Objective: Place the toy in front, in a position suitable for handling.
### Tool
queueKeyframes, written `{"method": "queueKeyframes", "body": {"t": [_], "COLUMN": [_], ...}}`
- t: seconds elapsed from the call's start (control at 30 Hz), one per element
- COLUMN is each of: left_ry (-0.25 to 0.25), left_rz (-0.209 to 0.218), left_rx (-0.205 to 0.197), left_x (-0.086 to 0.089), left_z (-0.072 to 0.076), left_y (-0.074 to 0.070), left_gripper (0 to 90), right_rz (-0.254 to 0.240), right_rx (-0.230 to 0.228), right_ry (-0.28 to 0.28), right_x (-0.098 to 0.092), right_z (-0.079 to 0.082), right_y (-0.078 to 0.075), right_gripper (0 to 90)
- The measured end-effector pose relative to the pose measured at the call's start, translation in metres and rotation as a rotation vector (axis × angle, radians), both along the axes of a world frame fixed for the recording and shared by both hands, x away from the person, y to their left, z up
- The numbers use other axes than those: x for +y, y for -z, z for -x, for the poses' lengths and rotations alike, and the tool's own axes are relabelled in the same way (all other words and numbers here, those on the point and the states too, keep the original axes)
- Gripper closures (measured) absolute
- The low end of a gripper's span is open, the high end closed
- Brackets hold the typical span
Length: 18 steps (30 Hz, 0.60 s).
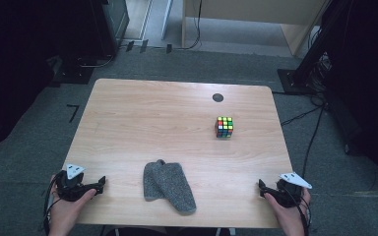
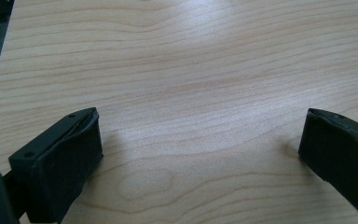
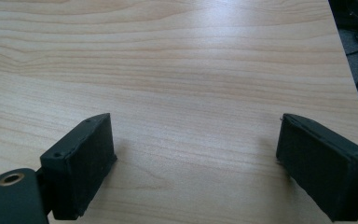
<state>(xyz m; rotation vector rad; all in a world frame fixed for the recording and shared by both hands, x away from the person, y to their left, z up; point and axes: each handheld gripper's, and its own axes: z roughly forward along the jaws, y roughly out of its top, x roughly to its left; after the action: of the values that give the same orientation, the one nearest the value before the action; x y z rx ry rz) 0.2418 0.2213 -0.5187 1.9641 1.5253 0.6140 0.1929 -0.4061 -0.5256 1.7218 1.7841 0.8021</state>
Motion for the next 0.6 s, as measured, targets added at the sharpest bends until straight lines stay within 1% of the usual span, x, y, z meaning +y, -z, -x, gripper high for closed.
{"method": "queueKeyframes", "body": {"t": [0.1,0.17,0.23,0.27,0.3,0.37,0.4,0.47,0.6], "left_ry": [0.005,0.015,0.035,0.037,0.036,0.036,0.036,0.036,0.036], "left_rz": [0.000,0.001,0.000,0.000,0.001,0.001,0.001,0.000,0.000], "left_rx": [0.000,0.000,0.001,0.000,0.000,-0.001,-0.001,0.000,0.000], "left_x": [-0.003,-0.005,-0.008,-0.009,-0.009,-0.009,-0.009,-0.009,-0.009], "left_z": [-0.002,-0.004,-0.007,-0.009,-0.009,-0.009,-0.009,-0.009,-0.009], "left_y": [0.000,0.000,0.000,0.000,0.000,0.000,0.000,0.000,0.000], "left_gripper": [0.0,0.0,0.0,0.0,0.0,0.0,0.0,0.0,0.0], "right_rz": [0.002,0.001,0.016,0.017,0.009,-0.036,-0.050,-0.043,-0.042], "right_rx": [-0.002,-0.002,-0.010,-0.016,-0.023,-0.032,-0.034,-0.038,-0.069], "right_ry": [0.003,0.016,0.059,0.074,0.081,0.089,0.083,0.057,0.017], "right_x": [0.000,0.000,0.000,0.001,0.001,0.002,0.004,0.010,0.025], "right_z": [0.001,0.002,0.004,0.004,0.004,0.004,0.003,0.001,-0.005], "right_y": [0.000,0.000,-0.001,-0.002,-0.003,-0.005,-0.007,-0.012,-0.028], "right_gripper": [10.8,12.4,13.3,13.3,13.3,13.2,13.2,13.2,13.2]}}
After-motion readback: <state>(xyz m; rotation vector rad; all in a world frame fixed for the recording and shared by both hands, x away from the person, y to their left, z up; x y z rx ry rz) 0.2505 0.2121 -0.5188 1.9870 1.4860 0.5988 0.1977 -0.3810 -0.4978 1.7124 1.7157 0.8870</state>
